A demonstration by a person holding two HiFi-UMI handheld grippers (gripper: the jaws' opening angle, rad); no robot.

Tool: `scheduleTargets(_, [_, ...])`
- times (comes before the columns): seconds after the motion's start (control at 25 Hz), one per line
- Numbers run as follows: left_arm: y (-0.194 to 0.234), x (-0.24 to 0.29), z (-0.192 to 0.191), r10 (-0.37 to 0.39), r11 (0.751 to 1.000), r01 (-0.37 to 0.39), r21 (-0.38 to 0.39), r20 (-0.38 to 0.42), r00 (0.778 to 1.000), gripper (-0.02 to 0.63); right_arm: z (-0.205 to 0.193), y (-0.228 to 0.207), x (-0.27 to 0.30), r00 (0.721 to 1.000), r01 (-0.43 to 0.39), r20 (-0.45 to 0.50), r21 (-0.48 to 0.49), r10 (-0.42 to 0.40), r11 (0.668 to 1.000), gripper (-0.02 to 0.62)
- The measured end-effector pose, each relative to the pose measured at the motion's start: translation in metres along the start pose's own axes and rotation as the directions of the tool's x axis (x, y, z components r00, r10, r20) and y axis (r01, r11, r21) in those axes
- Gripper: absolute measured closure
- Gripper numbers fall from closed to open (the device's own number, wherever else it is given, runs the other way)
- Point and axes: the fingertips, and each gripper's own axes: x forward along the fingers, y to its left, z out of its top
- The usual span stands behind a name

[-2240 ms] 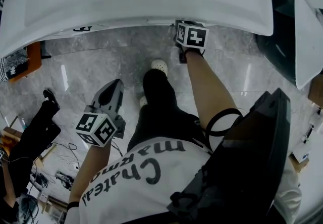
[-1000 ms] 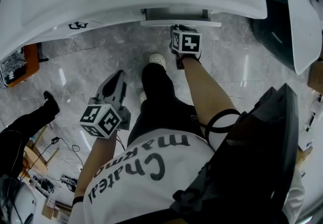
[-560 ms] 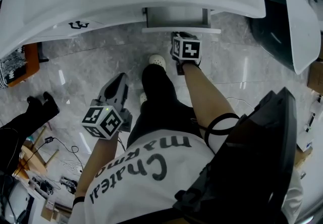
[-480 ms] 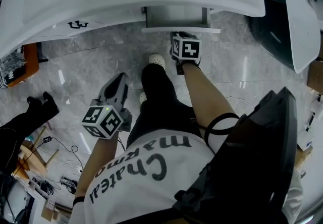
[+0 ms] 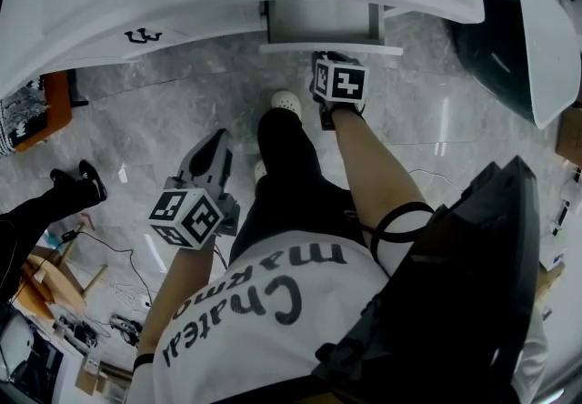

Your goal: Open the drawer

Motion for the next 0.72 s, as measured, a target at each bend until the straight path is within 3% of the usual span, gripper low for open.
scheduleTargets(0.72, [-0.006,-0.011,-0.015,-0.007,1.000,0.008,0.023,-0.018,1.000,0.614,-0.017,0.001,-0.006,0.999,0.002,-0.033,-0.003,-0.002,1.000,0.466])
